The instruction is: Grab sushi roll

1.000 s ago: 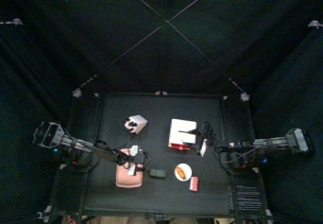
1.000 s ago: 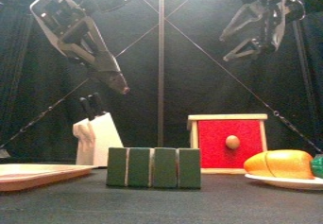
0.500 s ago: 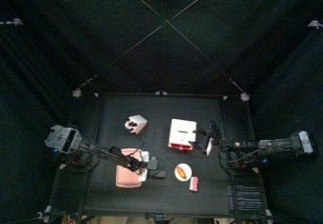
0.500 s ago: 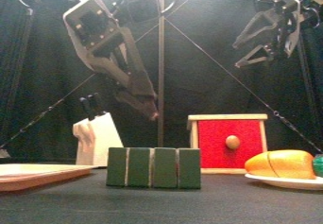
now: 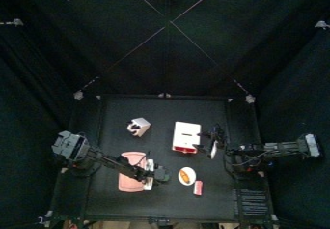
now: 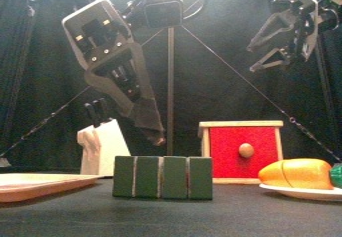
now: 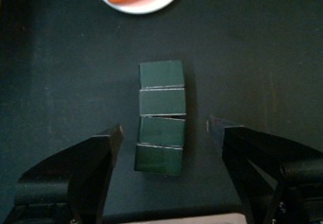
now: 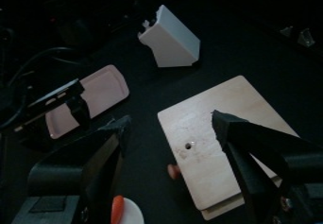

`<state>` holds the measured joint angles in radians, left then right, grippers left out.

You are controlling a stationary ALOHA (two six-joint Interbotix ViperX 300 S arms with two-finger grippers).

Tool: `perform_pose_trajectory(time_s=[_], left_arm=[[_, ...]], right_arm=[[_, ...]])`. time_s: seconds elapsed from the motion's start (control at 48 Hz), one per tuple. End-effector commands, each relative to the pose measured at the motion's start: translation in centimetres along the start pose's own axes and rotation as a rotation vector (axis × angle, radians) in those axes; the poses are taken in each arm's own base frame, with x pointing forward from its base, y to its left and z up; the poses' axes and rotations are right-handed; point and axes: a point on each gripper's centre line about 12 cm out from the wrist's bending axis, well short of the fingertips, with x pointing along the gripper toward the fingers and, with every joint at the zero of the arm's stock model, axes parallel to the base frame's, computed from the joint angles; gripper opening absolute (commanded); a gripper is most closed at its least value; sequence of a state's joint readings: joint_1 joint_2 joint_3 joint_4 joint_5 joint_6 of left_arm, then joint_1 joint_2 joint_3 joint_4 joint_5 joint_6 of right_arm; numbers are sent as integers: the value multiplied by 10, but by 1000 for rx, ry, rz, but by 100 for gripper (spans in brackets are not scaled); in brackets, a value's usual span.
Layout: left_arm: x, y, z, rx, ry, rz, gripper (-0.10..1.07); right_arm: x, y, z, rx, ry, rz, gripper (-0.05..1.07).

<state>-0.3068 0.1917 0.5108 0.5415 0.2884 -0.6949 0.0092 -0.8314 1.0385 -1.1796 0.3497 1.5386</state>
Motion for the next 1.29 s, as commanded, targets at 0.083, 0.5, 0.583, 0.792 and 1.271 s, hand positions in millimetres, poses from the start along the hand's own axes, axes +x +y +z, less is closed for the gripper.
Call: perform_pose_trajectory(time_s=[0.083, 0.5, 0.583, 0.792, 1.271], left_arm=[[2, 2, 12, -12, -3, 19, 102], [9, 4, 9, -14, 38, 50, 99], [9, 4, 9, -14, 38, 50, 95], [9, 5, 12, -16, 32, 50, 80], [-22, 5, 35, -30, -57, 35, 72]], right_arm=[[1, 1, 3, 2, -5, 3, 99], [1, 1, 2, 3, -2, 2, 99], [1, 1, 2, 1, -2, 2, 99], [1, 1, 1, 0, 1, 1, 99], [1, -1, 1, 4, 2, -3, 99]])
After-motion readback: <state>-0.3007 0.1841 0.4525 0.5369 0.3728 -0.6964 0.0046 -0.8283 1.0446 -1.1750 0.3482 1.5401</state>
